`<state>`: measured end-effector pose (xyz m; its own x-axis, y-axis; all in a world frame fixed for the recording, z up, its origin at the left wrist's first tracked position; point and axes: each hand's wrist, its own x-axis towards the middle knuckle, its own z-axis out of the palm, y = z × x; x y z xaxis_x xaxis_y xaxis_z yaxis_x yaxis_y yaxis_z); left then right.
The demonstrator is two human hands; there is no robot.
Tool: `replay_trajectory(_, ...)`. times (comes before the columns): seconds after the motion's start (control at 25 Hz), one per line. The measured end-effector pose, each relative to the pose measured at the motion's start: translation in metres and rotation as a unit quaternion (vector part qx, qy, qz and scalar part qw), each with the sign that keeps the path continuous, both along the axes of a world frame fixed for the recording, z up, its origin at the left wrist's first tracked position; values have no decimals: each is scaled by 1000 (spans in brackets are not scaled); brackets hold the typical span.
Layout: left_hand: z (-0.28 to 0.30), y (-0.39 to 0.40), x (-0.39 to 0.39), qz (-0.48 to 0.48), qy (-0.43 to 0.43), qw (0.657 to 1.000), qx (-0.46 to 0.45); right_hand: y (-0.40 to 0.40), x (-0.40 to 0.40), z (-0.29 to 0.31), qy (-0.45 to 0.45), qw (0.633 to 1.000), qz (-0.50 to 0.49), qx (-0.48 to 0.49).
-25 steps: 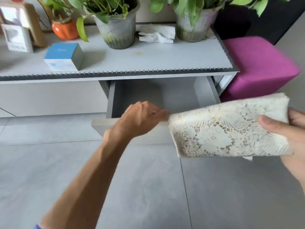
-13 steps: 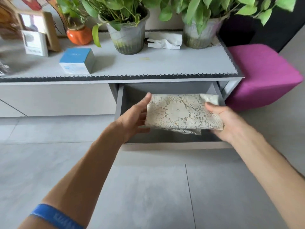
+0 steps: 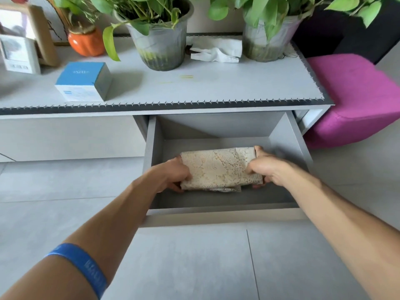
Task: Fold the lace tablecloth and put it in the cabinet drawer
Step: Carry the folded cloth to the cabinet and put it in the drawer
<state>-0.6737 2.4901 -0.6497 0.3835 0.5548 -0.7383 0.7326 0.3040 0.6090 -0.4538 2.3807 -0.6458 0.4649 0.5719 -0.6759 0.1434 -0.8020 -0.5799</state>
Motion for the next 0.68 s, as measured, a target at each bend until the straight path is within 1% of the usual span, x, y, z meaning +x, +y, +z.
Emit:
replay_trajectory(0.08, -9, 2, 1, -36, 29, 998, 31, 4, 2, -4, -62, 995, 57, -50)
replay_trajectory(0.16, -14, 3, 3, -75, 67, 992, 73, 3, 2, -5, -115, 980, 128, -103)
replay_trajectory(0.24, -9, 0, 4, -142, 121, 971, 147, 2, -2, -5, -165, 961, 176, -138)
replay_trajectory(0.28, -1, -3, 3, -183, 152, 950, 201, 0, -4, -1, -208, 949, 197, -130)
replay_trajectory(0.32, 9, -6, 2, -210, 170, 925, 266, -3, -7, 7, -257, 937, 216, -93)
replay_trajectory(0.36, 18, -9, -1, -214, 160, 904, 333, -8, -11, 16, -295, 928, 227, -11)
replay_trajectory(0.4, 30, -12, -6, -194, 117, 898, 378, -16, -16, 27, -285, 926, 227, 102)
replay_trajectory(0.44, 41, -16, -12, -172, 55, 902, 392, -27, -22, 40, -222, 925, 230, 207)
replay_trajectory(0.48, 53, -20, -17, -171, 1, 909, 380, -43, -31, 55, -137, 913, 272, 270)
replay_trajectory(0.52, 64, -26, -22, -197, -24, 911, 362, -58, -42, 66, -79, 894, 349, 271)
replay_trajectory(0.56, 72, -30, -25, -227, -21, 907, 354, -73, -51, 70, -91, 863, 432, 244)
replay_trajectory(0.6, 75, -33, -24, -237, -17, 902, 362, -85, -57, 68, -152, 824, 492, 235)
replay_trajectory(0.64, 77, -36, -20, -215, -25, 894, 393, -92, -61, 63, -238, 782, 520, 247)
replay_trajectory(0.68, 79, -40, -14, -164, -58, 879, 444, -94, -62, 59, -317, 745, 524, 264)
